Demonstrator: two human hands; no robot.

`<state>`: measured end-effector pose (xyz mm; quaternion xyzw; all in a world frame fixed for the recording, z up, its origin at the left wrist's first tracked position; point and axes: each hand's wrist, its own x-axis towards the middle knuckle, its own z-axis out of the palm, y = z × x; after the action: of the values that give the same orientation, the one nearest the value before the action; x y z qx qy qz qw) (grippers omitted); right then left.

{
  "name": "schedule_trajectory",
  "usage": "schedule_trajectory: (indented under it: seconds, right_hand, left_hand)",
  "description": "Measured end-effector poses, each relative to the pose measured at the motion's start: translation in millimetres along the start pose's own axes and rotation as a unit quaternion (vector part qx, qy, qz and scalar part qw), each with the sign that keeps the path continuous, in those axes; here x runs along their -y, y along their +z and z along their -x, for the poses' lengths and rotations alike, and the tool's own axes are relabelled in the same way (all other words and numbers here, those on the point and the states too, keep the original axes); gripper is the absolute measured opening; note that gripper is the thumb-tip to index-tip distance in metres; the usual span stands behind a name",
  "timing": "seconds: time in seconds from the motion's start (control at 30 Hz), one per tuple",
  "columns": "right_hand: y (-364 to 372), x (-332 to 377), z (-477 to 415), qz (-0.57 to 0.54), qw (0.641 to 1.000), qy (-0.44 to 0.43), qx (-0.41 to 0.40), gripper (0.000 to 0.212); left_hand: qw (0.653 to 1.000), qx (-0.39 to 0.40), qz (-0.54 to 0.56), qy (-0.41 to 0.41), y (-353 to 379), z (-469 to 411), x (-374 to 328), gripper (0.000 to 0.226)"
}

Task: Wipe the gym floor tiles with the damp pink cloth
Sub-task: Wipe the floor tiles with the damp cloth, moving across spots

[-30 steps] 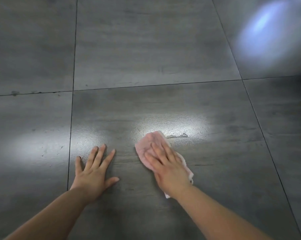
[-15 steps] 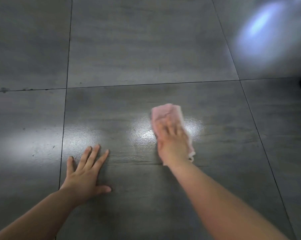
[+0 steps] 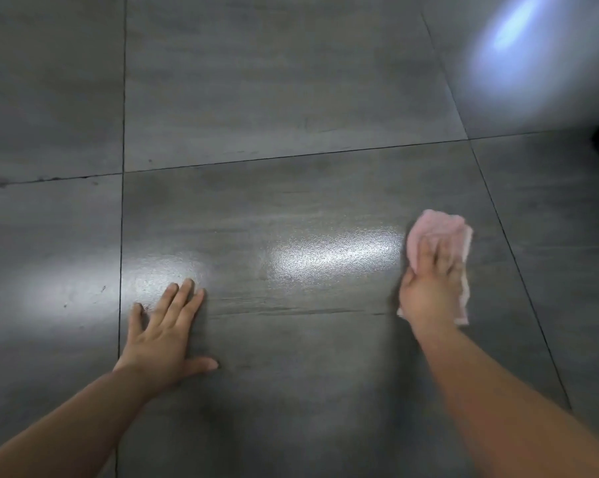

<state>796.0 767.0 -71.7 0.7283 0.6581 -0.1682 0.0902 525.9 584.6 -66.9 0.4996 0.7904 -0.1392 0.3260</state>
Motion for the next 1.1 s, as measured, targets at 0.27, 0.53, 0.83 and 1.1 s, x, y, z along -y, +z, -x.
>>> schedule_trajectory:
  seconds: [0.27,0.53,0.83,1.1]
  right_hand:
    - [50.6,31.0,75.4,0.099,0.862,-0.496,0.033,0.051]
    - [12.0,-129.4,53.2,-0.011,0.999,-0.022,-0.041,0.059]
    - [97.6,0.5,179.5,0.057,0.91,-0.407,-0.052,0.056]
    - [44.2,-99.7,72.7,0.02,0.979,-0.179,-0.097,0.058]
  left_hand:
    - [0.996,-0.075,-0.008,0.036,3.7,14.7,-2.0,0.106]
    - [0.972,-0.122,-0.136,0.145,72.0,74.7,35.2,0.097]
    - [0.982,-0.06,-0.128,0.127,63.7,74.7,29.8,0.121]
    - [0.976,-0.046,-0.149,0.15,61.9,74.8,37.0,0.12]
